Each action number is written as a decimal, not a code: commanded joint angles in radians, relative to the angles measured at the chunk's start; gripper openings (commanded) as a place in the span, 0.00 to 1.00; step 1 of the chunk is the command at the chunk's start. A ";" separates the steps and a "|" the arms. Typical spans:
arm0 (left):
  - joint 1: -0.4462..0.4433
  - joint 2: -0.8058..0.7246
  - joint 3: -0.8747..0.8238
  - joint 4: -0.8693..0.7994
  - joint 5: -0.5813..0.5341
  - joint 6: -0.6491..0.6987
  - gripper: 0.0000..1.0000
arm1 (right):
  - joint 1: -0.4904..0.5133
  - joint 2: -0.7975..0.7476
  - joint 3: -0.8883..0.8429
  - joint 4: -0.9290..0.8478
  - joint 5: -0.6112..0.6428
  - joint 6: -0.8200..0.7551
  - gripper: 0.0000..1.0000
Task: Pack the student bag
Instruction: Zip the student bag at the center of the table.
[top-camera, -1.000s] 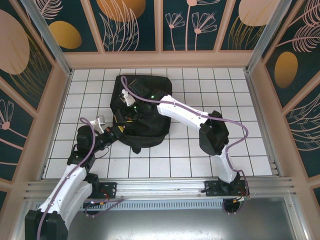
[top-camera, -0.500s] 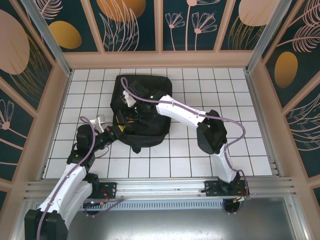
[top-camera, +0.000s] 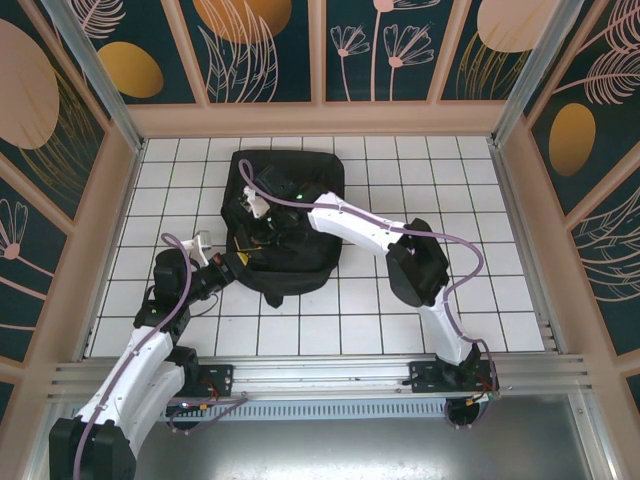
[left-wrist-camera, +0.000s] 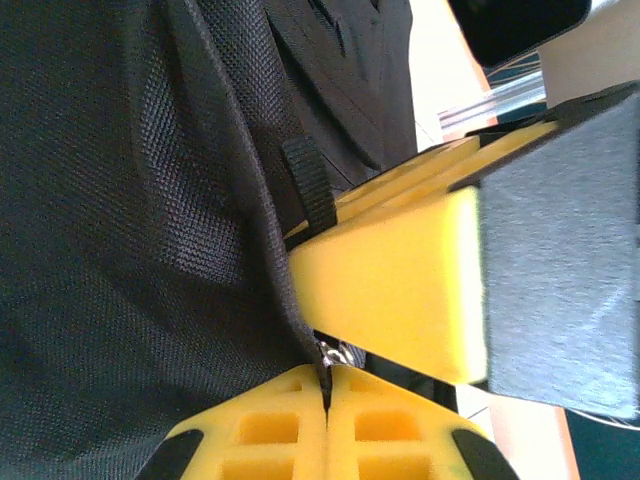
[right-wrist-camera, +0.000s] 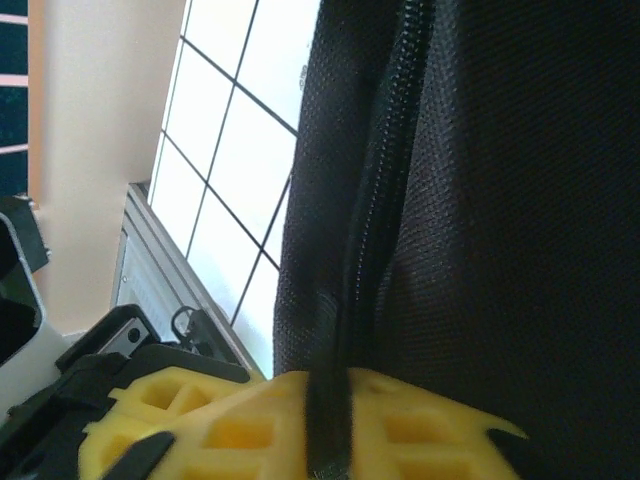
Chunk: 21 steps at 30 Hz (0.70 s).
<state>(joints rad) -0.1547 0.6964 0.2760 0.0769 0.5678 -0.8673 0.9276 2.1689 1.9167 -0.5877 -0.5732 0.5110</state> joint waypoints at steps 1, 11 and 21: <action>-0.003 -0.019 0.055 0.070 0.041 0.026 0.00 | 0.000 0.020 -0.028 -0.008 0.016 0.005 0.11; -0.003 -0.027 0.048 0.030 0.004 0.027 0.00 | -0.065 -0.164 -0.187 0.118 0.047 0.049 0.00; -0.003 -0.016 0.069 -0.019 -0.043 -0.010 0.14 | -0.052 -0.310 -0.400 0.312 0.033 0.054 0.00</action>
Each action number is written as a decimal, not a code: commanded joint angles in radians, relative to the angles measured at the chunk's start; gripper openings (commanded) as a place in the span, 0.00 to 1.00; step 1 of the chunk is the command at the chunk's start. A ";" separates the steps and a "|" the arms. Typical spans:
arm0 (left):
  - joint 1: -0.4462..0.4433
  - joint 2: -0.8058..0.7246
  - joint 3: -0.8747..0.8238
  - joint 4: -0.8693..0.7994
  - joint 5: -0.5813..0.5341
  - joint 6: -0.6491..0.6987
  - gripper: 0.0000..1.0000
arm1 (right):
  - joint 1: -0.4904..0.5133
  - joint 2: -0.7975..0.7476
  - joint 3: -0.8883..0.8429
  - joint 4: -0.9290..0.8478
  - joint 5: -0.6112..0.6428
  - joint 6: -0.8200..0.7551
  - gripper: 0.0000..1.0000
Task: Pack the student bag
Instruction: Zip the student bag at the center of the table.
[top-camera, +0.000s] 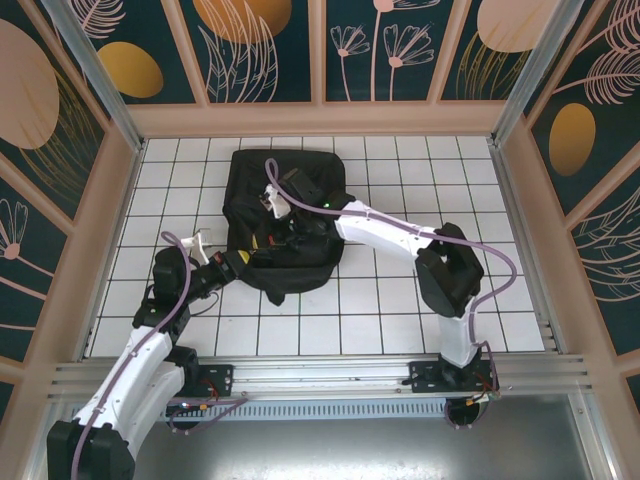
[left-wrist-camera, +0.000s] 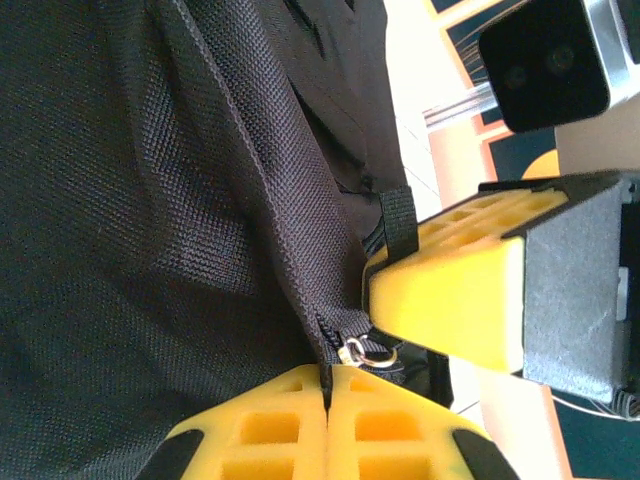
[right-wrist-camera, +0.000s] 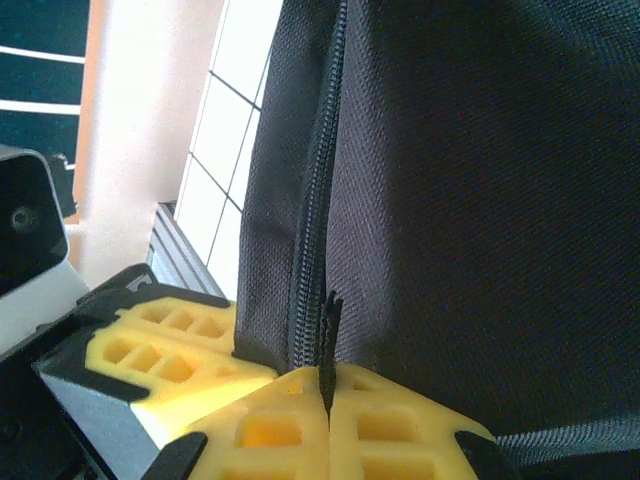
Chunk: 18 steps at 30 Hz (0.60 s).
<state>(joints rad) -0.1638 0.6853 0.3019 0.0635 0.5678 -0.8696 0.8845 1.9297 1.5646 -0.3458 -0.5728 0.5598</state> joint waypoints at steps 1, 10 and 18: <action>0.006 -0.001 0.053 -0.026 -0.051 -0.013 0.27 | -0.007 -0.082 -0.061 0.083 0.039 0.008 0.00; 0.007 0.041 0.296 -0.423 -0.358 -0.005 0.62 | 0.029 -0.121 -0.087 0.128 0.084 0.035 0.00; 0.008 0.160 0.187 -0.197 -0.138 -0.147 0.48 | 0.048 -0.109 -0.073 0.115 0.100 0.044 0.00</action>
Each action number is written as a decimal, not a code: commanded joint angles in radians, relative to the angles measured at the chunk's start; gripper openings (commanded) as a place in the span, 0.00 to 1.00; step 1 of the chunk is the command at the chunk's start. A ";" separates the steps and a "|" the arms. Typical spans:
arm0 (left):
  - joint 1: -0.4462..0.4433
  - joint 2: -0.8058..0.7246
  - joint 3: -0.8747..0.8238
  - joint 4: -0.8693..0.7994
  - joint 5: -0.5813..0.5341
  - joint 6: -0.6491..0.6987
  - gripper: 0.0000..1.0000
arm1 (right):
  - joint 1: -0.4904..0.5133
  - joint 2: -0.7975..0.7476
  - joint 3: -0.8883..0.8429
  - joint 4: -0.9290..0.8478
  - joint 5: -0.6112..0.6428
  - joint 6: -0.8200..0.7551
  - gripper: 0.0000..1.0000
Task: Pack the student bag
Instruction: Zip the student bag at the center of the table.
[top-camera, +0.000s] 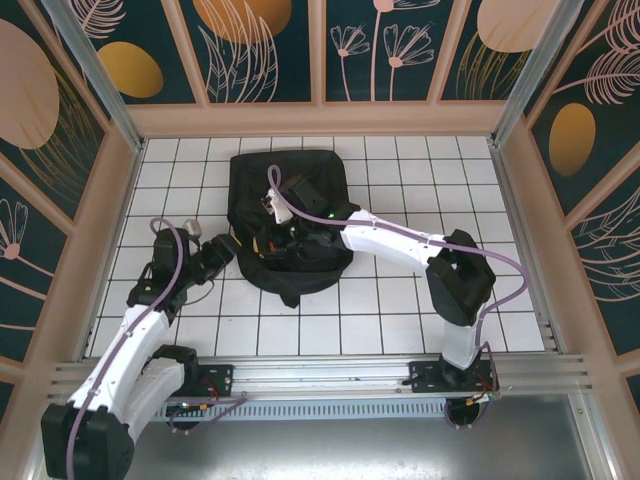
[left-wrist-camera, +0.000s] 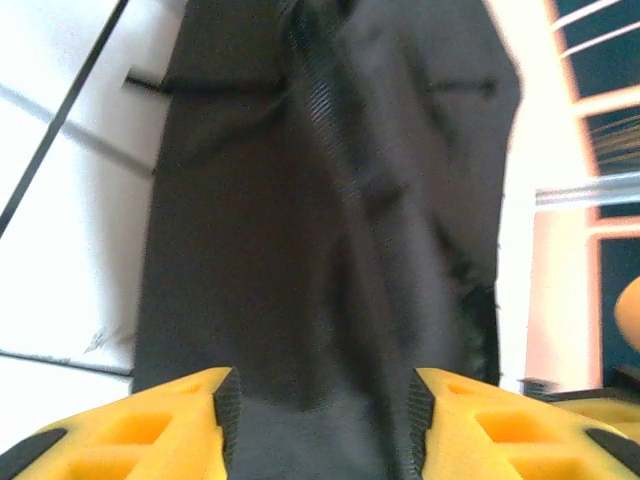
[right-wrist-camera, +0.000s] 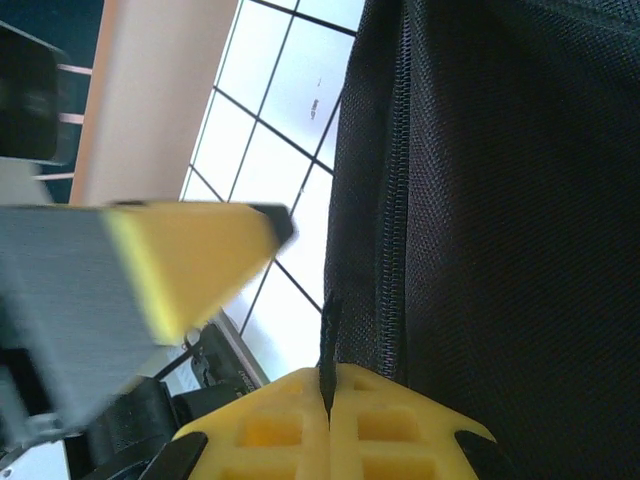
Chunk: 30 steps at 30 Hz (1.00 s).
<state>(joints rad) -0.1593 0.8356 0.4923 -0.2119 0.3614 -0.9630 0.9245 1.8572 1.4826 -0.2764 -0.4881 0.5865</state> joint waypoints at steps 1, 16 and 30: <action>0.003 0.019 -0.002 0.084 0.069 -0.054 0.47 | 0.008 -0.036 0.007 0.047 0.014 0.020 0.00; 0.003 0.132 0.043 0.202 0.097 -0.061 0.42 | 0.028 -0.026 0.008 0.041 0.018 0.031 0.00; 0.003 0.188 0.021 0.245 0.097 -0.063 0.39 | 0.032 -0.021 0.007 0.048 0.017 0.031 0.00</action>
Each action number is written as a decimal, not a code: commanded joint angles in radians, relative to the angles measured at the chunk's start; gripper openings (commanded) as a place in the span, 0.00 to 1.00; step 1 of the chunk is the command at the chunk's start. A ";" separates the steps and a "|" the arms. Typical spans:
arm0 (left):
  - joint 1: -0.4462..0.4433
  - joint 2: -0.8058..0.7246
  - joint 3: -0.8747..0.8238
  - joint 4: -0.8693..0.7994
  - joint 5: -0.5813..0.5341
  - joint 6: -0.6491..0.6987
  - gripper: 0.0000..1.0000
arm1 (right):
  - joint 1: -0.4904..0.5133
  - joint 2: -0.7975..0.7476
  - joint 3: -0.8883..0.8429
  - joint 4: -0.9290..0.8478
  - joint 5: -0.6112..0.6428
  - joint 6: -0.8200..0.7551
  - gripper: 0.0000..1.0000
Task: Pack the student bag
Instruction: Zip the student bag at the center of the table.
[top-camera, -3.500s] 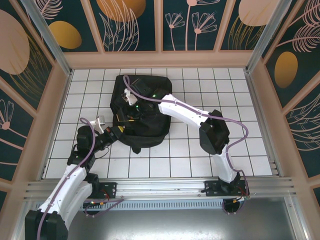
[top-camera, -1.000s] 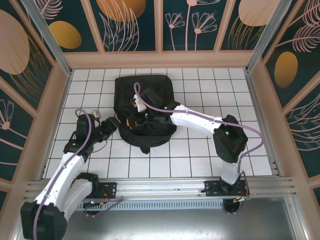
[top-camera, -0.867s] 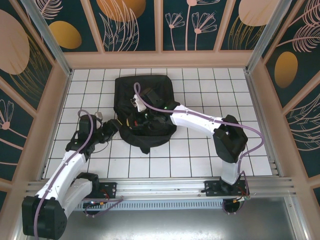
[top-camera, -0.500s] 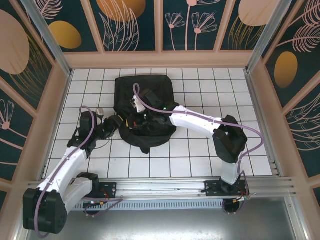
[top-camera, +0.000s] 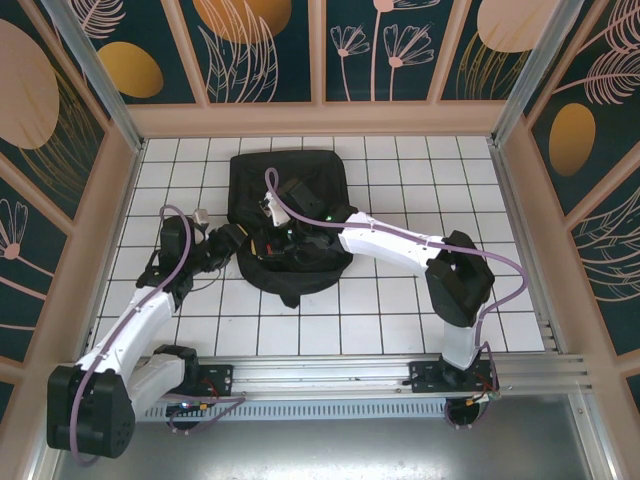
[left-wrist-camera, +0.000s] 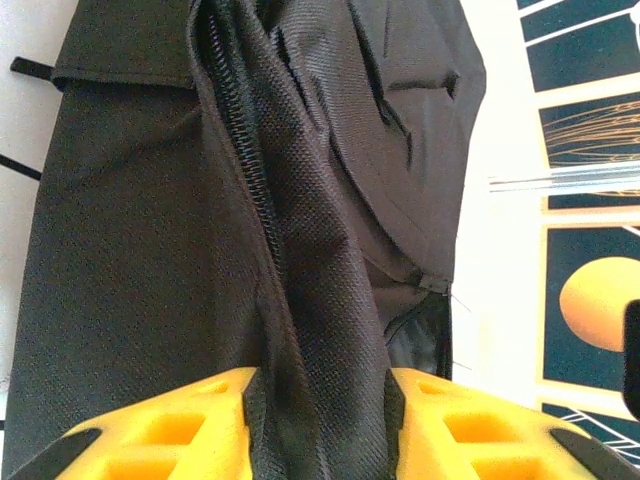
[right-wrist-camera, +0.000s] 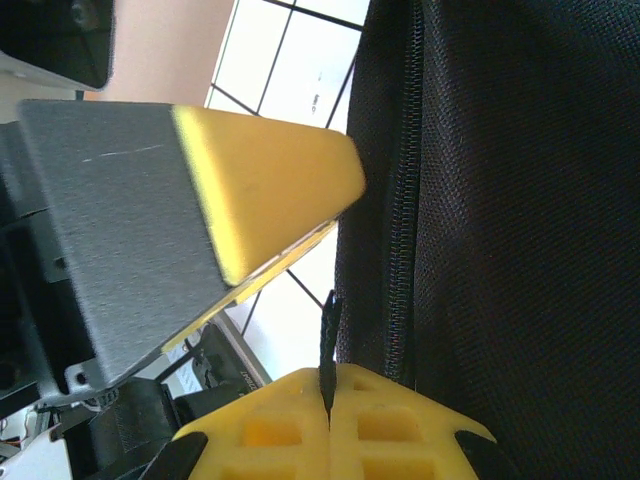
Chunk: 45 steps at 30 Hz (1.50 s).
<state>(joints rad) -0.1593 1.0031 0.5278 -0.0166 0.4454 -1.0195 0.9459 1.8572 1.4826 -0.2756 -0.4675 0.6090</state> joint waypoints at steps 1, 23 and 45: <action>0.003 0.034 -0.012 0.049 -0.001 -0.001 0.40 | 0.013 -0.019 0.009 0.046 -0.004 0.008 0.00; 0.034 0.167 0.035 0.016 -0.140 0.099 0.00 | 0.109 -0.124 -0.119 -0.099 0.171 -0.080 0.00; 0.090 0.162 0.091 -0.070 -0.199 0.153 0.00 | 0.060 -0.253 -0.286 -0.150 0.179 -0.147 0.00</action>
<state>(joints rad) -0.1066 1.1614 0.5838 -0.0906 0.3962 -0.9089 1.0069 1.6535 1.2301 -0.3191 -0.2363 0.4763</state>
